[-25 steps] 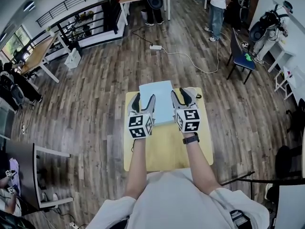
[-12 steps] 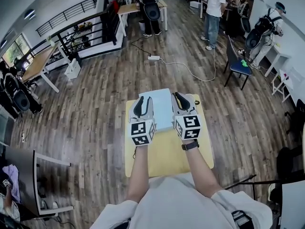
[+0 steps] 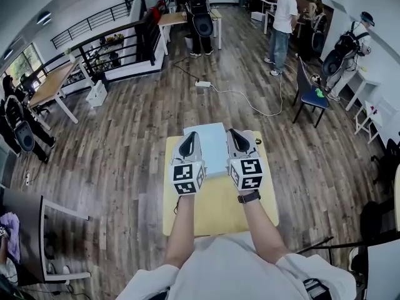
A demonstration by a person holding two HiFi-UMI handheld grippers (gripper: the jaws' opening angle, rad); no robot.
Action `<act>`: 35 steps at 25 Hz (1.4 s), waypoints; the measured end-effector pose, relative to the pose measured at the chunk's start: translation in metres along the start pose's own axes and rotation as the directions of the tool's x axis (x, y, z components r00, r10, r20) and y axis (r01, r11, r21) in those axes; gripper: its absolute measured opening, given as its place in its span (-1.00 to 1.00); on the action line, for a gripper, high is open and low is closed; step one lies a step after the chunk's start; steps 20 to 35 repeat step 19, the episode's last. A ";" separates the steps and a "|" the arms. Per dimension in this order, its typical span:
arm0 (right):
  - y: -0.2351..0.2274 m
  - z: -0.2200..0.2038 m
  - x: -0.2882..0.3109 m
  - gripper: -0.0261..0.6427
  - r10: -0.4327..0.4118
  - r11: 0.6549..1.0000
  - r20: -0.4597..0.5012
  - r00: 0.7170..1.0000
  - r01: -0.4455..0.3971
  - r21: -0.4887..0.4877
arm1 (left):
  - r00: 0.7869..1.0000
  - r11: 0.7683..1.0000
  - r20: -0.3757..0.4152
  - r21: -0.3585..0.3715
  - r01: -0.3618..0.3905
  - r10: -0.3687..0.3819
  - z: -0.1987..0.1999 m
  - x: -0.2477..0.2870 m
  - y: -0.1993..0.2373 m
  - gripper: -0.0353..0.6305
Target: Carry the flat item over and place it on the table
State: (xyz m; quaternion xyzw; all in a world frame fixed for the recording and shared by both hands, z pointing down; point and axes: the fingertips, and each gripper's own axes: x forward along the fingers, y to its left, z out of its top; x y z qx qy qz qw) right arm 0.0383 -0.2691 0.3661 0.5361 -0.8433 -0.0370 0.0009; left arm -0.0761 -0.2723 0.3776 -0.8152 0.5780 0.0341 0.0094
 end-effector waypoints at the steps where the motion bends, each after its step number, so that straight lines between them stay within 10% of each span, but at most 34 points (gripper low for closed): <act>1: 0.000 0.000 -0.002 -0.89 -0.006 1.000 0.003 1.000 0.006 -0.004 | 1.000 1.000 -0.003 -0.004 -0.001 0.001 -0.001 -0.001 0.000 -0.87; 9: -0.011 -0.001 -0.011 -0.89 -0.042 0.998 0.006 0.999 0.042 -0.039 | 0.999 0.995 -0.043 -0.095 0.025 -0.030 -0.023 0.003 -0.003 -0.87; 35: -0.023 -0.061 -0.011 -0.89 -0.076 0.996 -0.111 0.991 0.069 -0.060 | 0.990 0.997 -0.136 -0.071 0.027 -0.036 -0.071 0.006 -0.003 -0.87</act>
